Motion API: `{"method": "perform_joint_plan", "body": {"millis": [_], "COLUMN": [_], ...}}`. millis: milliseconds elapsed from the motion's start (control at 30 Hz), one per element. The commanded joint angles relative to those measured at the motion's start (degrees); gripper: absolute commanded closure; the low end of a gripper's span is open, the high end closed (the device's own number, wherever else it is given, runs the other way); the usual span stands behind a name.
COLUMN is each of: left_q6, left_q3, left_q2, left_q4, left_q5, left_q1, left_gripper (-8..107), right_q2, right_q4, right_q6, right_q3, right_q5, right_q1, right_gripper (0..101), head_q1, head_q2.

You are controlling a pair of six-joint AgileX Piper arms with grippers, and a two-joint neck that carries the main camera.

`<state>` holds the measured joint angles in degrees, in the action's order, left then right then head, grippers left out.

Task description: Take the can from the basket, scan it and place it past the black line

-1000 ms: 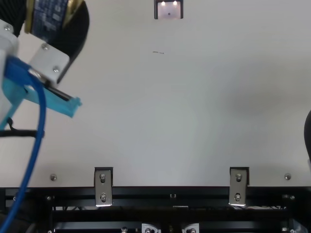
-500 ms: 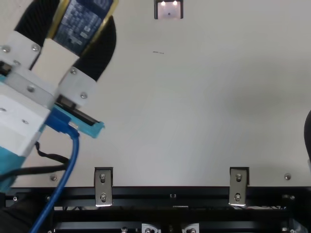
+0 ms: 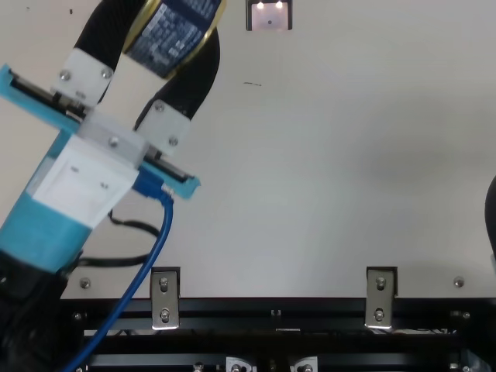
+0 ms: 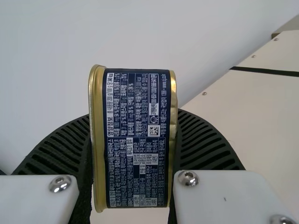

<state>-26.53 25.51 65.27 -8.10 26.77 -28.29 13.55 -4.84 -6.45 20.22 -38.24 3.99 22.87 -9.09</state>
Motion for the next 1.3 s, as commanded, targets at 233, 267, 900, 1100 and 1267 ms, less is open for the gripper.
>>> {"method": "perform_joint_plan", "body": {"millis": [233, 267, 900, 1100, 1267], "left_q6": [26.3, 27.5, 38.4, 41.5, 42.2], "left_q3": [2.1, 2.7, 6.7, 7.2, 7.1], "left_q2": [16.2, 17.2, 17.8, 18.3, 19.4], "left_q4": [30.3, 31.9, 40.2, 37.8, 34.7], "left_q5": [19.3, 20.2, 20.7, 18.6, 18.6], "left_q1": [18.2, 19.7, 24.2, 21.2, 18.5], "left_gripper": [89, 89, 89, 89, 89], "right_q2": [0.0, 0.0, 0.0, 0.0, 0.0], "right_q4": [0.0, 0.0, 0.0, 0.0, 0.0], "right_q6": [0.0, 0.0, 0.0, 0.0, 0.0], "right_q3": [0.0, 0.0, 0.0, 0.0, 0.0], "right_q5": [0.0, 0.0, 0.0, 0.0, 0.0], "right_q1": [0.0, 0.0, 0.0, 0.0, 0.0], "right_gripper": [0, 0, 0, 0, 0], "head_q1": [2.1, 2.1, 2.1, 2.1, 2.1], "head_q2": [0.3, 0.3, 0.3, 0.3, 0.3]}}
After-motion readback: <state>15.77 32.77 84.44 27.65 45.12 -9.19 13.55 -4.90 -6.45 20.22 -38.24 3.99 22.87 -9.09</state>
